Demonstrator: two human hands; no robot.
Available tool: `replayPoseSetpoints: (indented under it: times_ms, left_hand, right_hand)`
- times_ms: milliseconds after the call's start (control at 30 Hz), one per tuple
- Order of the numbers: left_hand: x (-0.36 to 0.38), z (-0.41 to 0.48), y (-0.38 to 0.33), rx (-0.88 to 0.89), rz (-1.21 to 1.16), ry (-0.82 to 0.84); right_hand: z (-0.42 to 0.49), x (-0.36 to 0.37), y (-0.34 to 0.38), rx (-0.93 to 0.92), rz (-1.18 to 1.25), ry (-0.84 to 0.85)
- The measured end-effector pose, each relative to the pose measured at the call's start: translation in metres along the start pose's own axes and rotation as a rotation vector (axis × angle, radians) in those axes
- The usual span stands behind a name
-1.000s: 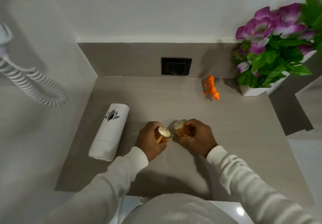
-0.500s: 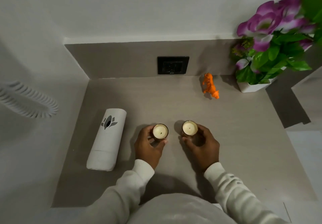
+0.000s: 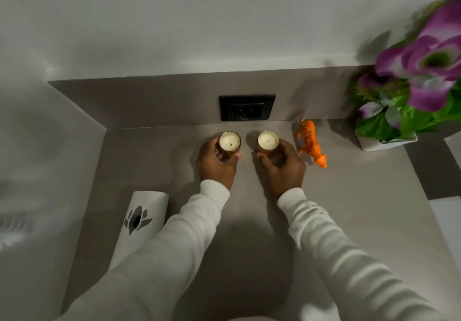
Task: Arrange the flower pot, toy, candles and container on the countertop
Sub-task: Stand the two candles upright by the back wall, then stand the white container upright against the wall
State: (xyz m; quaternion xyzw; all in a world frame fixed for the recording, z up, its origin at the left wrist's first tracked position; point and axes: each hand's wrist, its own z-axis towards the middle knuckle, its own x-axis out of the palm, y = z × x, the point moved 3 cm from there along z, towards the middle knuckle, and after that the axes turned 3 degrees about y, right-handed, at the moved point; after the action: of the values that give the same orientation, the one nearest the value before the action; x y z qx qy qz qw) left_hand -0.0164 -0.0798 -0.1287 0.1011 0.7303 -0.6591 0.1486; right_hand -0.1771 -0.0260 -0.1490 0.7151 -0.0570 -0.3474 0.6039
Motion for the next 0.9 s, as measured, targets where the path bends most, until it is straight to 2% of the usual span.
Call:
replayPoseSetpoints:
  times_ms: [300, 433, 567, 633, 700, 767, 833, 900]
  left_hand:
    - [0.006, 0.033, -0.006, 0.034, 0.065, -0.040]
    - [-0.019, 0.010, -0.011, -0.001, 0.198, 0.102]
    - [-0.074, -0.029, -0.016, 0.178, 0.446, 0.143]
    - [-0.107, -0.048, -0.010, 0.183, 0.638, 0.120]
    - [-0.140, -0.062, 0.005, 0.015, 0.801, 0.115]
    - [-0.169, -0.075, 0.022, -0.256, 0.883, 0.147]
    - [-0.188, -0.086, 0.034, -0.441, 0.758, 0.156]
    - [-0.198, -0.091, 0.037, -0.521, 0.588, 0.126]
  right_hand:
    - [0.034, 0.011, 0.003, 0.030, 0.004, -0.008]
    - [-0.012, 0.010, 0.006, 0.043, -0.083, 0.088]
    - [-0.069, 0.020, 0.007, -0.208, -0.344, 0.278]
    - [-0.092, 0.032, 0.010, -0.339, -0.537, 0.408]
    - [-0.110, 0.044, 0.012, -0.425, -0.658, 0.525]
    - [-0.123, 0.055, 0.014, -0.492, -0.721, 0.604]
    - [-0.131, 0.068, 0.018, -0.543, -0.788, 0.672]
    - [-0.134, 0.081, 0.025, -0.585, -0.837, 0.731]
